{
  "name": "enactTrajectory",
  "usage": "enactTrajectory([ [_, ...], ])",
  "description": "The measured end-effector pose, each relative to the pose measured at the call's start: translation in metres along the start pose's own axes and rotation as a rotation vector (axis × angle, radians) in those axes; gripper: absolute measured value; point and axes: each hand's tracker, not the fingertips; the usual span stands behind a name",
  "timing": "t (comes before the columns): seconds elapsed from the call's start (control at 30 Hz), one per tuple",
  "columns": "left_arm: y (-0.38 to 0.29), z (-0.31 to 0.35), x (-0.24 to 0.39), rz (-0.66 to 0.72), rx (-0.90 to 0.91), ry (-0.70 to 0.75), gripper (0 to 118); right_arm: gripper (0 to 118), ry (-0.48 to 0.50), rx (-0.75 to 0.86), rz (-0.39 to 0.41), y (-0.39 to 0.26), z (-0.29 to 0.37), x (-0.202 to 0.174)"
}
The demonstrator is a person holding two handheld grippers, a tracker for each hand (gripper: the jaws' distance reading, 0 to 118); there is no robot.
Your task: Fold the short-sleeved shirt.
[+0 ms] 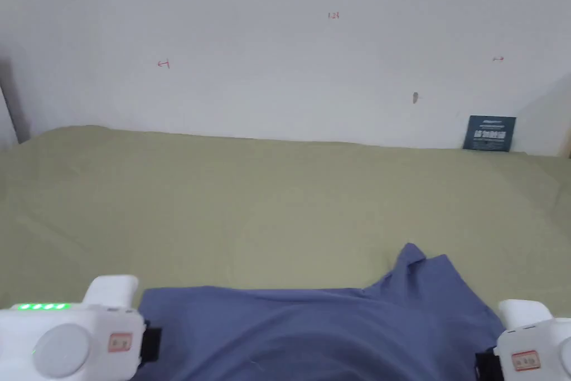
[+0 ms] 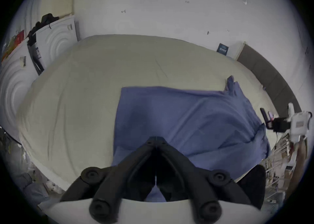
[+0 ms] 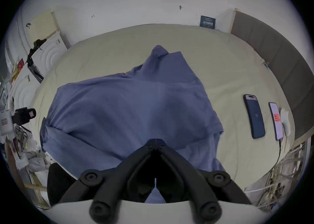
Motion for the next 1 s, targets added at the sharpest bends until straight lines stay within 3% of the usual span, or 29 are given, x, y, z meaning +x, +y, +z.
enactTrajectory([
  [0.2,0.105,-0.076,-0.039,-0.014,-0.089,0.065,2,0,0.001,0.013,0.013,0.03,-0.013,0.0],
  [0.23,0.12,-0.093,-0.043,0.007,-0.125,0.091,17,0,0.002,0.018,0.012,0.034,-0.015,0.002],
  [0.33,0.133,-0.144,-0.06,0.068,-0.257,0.154,115,0,0.012,0.021,0.007,0.041,-0.022,0.008],
  [0.37,0.133,-0.157,-0.06,0.084,-0.276,0.143,116,0,0.014,0.018,-0.001,0.043,-0.025,0.011],
  [0.47,0.12,-0.19,-0.064,0.15,-0.401,0.051,113,0,0.018,0.002,-0.042,0.051,-0.034,0.023],
  [0.53,0.113,-0.207,-0.058,0.077,-0.422,0.093,102,0,0.004,-0.005,-0.066,0.065,-0.041,0.033],
  [0.57,0.111,-0.204,-0.053,-0.025,-0.383,0.15,100,0,-0.002,-0.003,-0.069,0.074,-0.046,0.038],
  [0.6,0.111,-0.198,-0.048,-0.018,-0.356,0.158,97,3,0.002,-0.005,-0.073,0.085,-0.052,0.046],
  [0.63,0.109,-0.186,-0.036,-0.006,-0.347,0.157,84,21,-0.005,-0.011,-0.072,0.096,-0.06,0.052],
  [0.67,0.111,-0.182,-0.034,-0.026,-0.34,0.147,64,54,-0.015,-0.037,-0.06,0.108,-0.069,0.059],
  [0.7,0.113,-0.179,-0.03,-0.067,-0.329,0.154,38,93,-0.045,-0.087,-0.057,0.12,-0.08,0.065],
  [0.73,0.115,-0.176,-0.03,-0.073,-0.32,0.125,4,115,-0.079,-0.14,-0.055,0.13,-0.098,0.071],
  [0.77,0.115,-0.164,-0.026,-0.057,-0.315,0.044,4,111,-0.077,-0.179,-0.053,0.138,-0.111,0.077],
  [0.83,0.117,-0.156,-0.025,-0.011,-0.289,0.028,4,87,-0.067,-0.195,-0.068,0.157,-0.132,0.086],
  [0.97,0.116,-0.151,-0.022,-0.036,-0.297,0.053,4,84,-0.08,-0.24,-0.097,0.174,-0.167,0.088],
  [1.0,0.115,-0.15,-0.023,-0.027,-0.301,0.045,4,78,-0.066,-0.258,-0.093,0.176,-0.173,0.087],
])
